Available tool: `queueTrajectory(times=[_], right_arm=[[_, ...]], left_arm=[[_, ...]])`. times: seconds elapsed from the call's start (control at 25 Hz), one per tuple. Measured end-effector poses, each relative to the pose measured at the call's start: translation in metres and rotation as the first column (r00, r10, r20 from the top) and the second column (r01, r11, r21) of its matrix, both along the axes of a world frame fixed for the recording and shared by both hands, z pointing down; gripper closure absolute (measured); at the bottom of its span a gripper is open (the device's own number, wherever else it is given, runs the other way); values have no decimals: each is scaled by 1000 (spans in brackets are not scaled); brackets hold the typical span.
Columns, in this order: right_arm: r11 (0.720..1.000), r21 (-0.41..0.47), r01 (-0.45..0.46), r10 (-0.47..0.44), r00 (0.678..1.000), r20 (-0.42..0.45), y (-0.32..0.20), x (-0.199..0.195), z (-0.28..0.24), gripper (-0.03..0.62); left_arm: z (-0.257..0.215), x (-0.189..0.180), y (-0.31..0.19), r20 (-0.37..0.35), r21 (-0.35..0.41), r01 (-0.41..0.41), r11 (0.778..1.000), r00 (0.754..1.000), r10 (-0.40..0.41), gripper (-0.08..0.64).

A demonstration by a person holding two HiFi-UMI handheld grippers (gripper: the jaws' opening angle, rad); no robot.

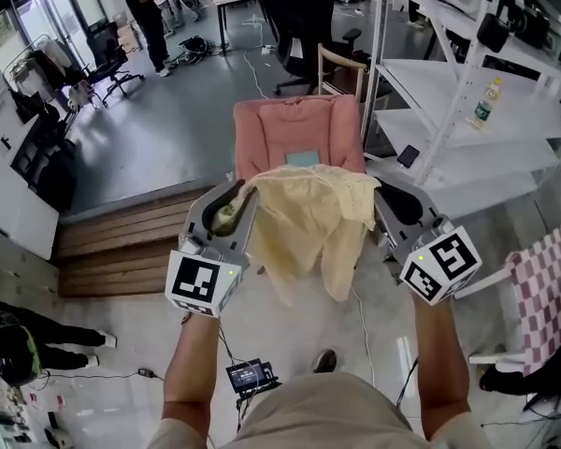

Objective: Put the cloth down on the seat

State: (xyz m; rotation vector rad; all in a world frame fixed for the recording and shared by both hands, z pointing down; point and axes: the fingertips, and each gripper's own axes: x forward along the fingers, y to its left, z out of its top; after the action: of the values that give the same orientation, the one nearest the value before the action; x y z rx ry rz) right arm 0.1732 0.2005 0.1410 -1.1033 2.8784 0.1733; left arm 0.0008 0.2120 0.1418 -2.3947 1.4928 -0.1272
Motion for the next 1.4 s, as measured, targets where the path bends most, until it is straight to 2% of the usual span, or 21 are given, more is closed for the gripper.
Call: queueTrajectory(times=[0.36,0.64,0.88,1.12,1.4], right_arm=[[999,20,34,-35,999,40,-45,32,-8,591],[999,24,26,-27,998,59,-79,36,-10,591],[1000,13,-16,15,999,35,-117,13,-2,591],[996,2,-92,92,996,2,-170,-11,0,591],[987,-12,-162,162,987,-19,-230,-46,5,591]], left_arm=[[-6,31,-44,41,9,16,1000,999,-16,486],[-7,34,-75,50,12,14,1000,999,-15,486],[1,9,-120,30,6,-21,1000,999,21,487],[5,-14,-187,-11,16,-100,995,995,100,488],[20,-52,-252,-5,-39,-158,987,987,158,488]])
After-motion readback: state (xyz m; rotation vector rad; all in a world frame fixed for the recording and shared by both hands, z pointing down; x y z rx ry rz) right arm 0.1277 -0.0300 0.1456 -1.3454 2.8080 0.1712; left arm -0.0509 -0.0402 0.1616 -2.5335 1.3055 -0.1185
